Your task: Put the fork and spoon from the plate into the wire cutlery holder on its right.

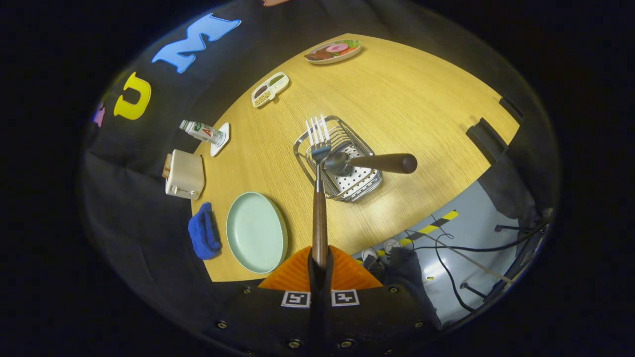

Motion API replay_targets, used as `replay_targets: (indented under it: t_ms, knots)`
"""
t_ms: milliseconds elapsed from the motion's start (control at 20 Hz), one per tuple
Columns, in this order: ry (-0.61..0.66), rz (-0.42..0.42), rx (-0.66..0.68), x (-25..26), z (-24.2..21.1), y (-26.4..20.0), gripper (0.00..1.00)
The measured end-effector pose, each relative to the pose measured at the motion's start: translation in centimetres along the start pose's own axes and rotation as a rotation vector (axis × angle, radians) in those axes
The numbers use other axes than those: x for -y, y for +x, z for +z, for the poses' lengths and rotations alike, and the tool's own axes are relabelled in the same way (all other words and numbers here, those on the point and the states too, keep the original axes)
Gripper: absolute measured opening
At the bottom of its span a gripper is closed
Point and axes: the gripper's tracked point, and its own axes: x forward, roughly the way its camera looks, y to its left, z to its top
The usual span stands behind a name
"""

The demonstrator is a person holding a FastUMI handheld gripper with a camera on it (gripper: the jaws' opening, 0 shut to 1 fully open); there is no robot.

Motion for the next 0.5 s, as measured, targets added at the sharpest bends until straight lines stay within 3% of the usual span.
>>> replay_targets:
  t_ms: [500]
  knots:
    - [0.052,0.016,-0.030,-0.20,-0.25,0.19,0.05]
